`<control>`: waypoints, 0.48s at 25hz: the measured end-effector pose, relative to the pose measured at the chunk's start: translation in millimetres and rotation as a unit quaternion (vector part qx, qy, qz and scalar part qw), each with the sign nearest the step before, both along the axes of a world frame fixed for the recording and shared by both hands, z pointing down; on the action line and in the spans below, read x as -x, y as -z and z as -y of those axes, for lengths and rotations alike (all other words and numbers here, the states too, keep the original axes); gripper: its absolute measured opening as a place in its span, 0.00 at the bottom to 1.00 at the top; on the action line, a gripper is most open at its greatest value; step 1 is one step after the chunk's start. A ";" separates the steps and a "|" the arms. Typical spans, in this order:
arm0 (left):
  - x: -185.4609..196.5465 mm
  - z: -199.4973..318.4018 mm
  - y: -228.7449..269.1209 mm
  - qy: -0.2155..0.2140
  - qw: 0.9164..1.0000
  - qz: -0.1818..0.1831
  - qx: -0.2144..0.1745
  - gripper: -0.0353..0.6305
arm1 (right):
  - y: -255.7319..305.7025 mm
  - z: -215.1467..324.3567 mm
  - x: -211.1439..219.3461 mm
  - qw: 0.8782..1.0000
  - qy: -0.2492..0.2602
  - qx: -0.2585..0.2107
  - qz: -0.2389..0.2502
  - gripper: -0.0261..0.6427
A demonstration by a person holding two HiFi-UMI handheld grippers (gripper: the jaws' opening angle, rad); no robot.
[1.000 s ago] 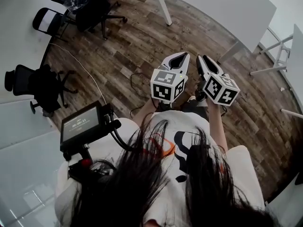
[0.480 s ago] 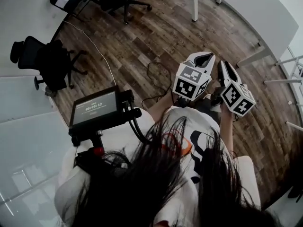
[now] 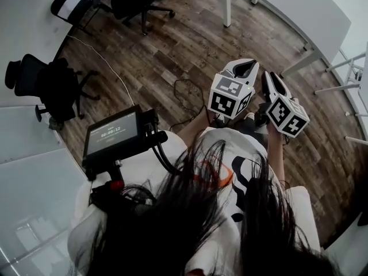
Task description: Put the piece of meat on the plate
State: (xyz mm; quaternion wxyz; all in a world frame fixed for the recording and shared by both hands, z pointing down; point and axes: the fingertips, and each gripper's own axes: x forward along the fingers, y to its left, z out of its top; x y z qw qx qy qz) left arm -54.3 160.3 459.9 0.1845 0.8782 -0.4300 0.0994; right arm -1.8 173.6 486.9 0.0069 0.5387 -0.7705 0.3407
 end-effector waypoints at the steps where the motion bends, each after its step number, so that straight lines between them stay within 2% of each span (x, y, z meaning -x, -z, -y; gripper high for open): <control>1: 0.1 -0.3 0.3 -0.001 1.000 -0.002 -0.001 0.06 | -0.3 -0.9 0.0 1.000 -0.001 0.000 -0.002 0.20; 12: -2.2 2.3 3.8 0.002 1.000 -0.004 0.005 0.06 | 4.3 -2.8 -5.7 1.000 -0.002 0.007 -0.009 0.20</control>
